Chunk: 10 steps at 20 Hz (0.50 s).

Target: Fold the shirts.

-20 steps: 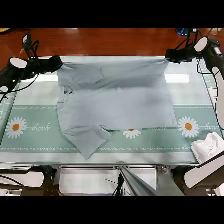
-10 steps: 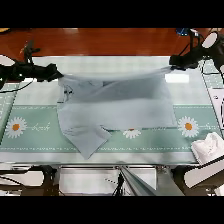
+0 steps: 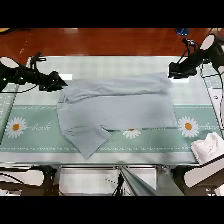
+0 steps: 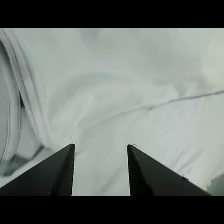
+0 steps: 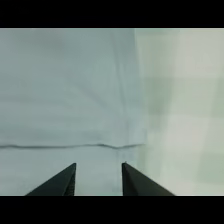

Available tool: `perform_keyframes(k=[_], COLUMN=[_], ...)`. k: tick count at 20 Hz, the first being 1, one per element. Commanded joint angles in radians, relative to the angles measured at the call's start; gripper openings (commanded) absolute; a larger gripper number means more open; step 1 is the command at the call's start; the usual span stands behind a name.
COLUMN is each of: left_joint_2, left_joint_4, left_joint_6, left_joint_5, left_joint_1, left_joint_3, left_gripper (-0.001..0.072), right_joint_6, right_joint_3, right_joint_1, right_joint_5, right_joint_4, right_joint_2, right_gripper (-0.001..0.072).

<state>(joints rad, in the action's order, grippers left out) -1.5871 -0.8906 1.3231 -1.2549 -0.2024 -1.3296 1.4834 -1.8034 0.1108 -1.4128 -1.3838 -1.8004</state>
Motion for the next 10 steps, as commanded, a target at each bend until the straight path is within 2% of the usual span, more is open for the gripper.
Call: perform_keyframes(k=[1, 3, 6, 7, 8, 10], left_joint_2=[0.051, 0.121, 0.255, 0.302, 0.343, 0.410], left_joint_4=[-0.019, -0.086, -0.188, -0.186, -0.186, -0.182], left_joint_6=[0.010, 0.010, 0.010, 0.010, 0.009, -0.011], left_joint_5=[-0.198, -0.298, -0.316, -0.304, -0.293, -0.279], left_joint_1=[-0.080, -0.135, -0.196, -0.217, -0.235, -0.269], left_joint_3=[-0.032, -0.019, 0.141, 0.232, 0.321, 0.491], left_gripper=[0.0413, 0.0413, 0.0418, 0.0480, 0.0558, 0.0558], right_joint_6=[-0.096, -0.097, -0.084, -0.086, -0.100, -0.116], right_joint_3=[-0.001, -0.001, 0.004, 0.027, 0.065, 0.190], right_joint_1=[0.027, 0.071, 0.170, 0.202, 0.230, 0.280], right_joint_5=[-0.182, -0.296, -0.364, -0.360, -0.349, -0.286], right_joint_4=[-0.112, -0.163, -0.157, -0.112, -0.064, 0.018], right_joint_2=[0.068, 0.128, 0.182, 0.203, 0.222, 0.271], right_gripper=[0.0387, 0.0387, 0.0404, 0.0497, 0.0502, 0.0503])
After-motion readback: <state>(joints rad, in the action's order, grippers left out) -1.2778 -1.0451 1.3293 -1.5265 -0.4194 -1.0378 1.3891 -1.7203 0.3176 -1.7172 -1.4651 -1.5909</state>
